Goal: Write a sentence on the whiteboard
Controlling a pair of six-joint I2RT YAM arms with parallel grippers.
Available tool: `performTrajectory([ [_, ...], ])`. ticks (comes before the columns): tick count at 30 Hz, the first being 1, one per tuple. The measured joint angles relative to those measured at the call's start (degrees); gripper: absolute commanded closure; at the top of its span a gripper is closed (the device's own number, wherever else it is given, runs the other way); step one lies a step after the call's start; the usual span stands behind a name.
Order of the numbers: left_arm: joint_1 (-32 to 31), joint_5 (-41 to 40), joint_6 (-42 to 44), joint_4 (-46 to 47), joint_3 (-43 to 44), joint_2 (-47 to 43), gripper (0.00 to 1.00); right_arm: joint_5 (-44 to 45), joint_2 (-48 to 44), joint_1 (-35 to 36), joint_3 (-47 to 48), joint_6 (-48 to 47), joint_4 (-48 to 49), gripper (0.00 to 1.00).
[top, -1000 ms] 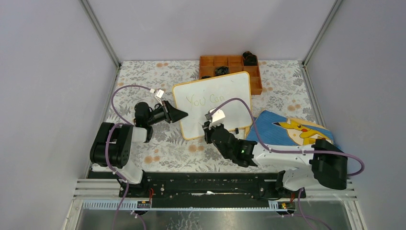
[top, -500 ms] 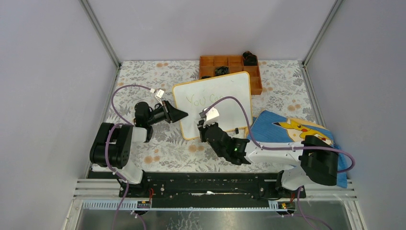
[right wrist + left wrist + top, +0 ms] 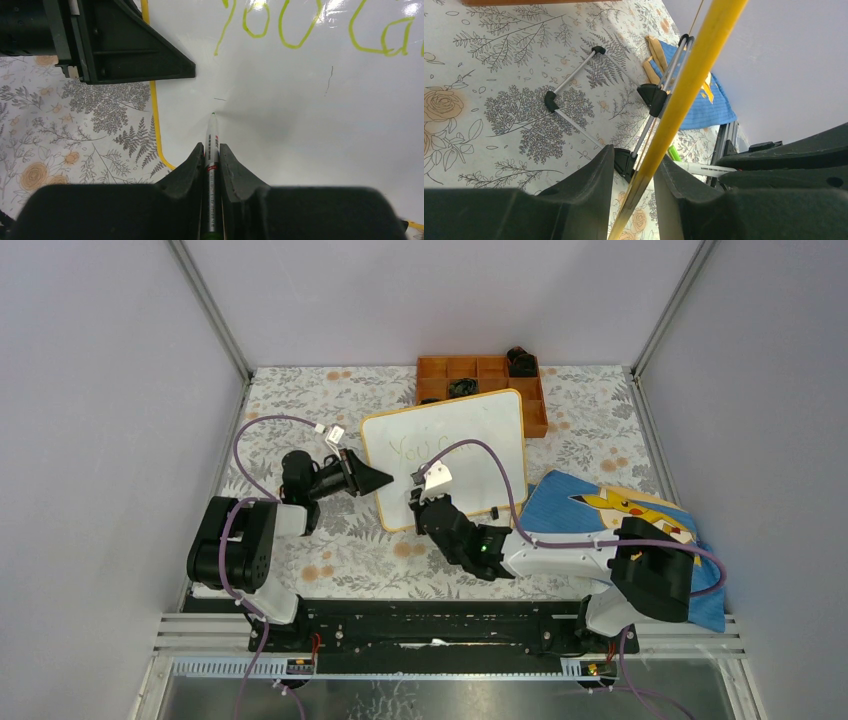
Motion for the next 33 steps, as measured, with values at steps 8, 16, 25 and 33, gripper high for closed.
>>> performTrajectory([
  [8,0.0,0.0,0.07,-0.33,0.09,0.0,0.6,-0.02,0.5,-0.52,0.0,0.59,-0.11,1.0],
  [16,0.0,0.0,0.09,-0.39,0.09,0.0,0.6,-0.2,0.52,-0.52,-0.07,1.9,-0.66,1.0],
  [25,0.0,-0.04,0.09,-0.74,0.11,0.0,0.6,-1.57,0.52,-0.52,-1.64,4.13,-0.98,1.0],
  [33,-0.02,-0.07,0.09,-0.76,0.11,0.0,0.6,-2.99,0.48,-0.42,-2.75,5.92,-2.03,1.0],
])
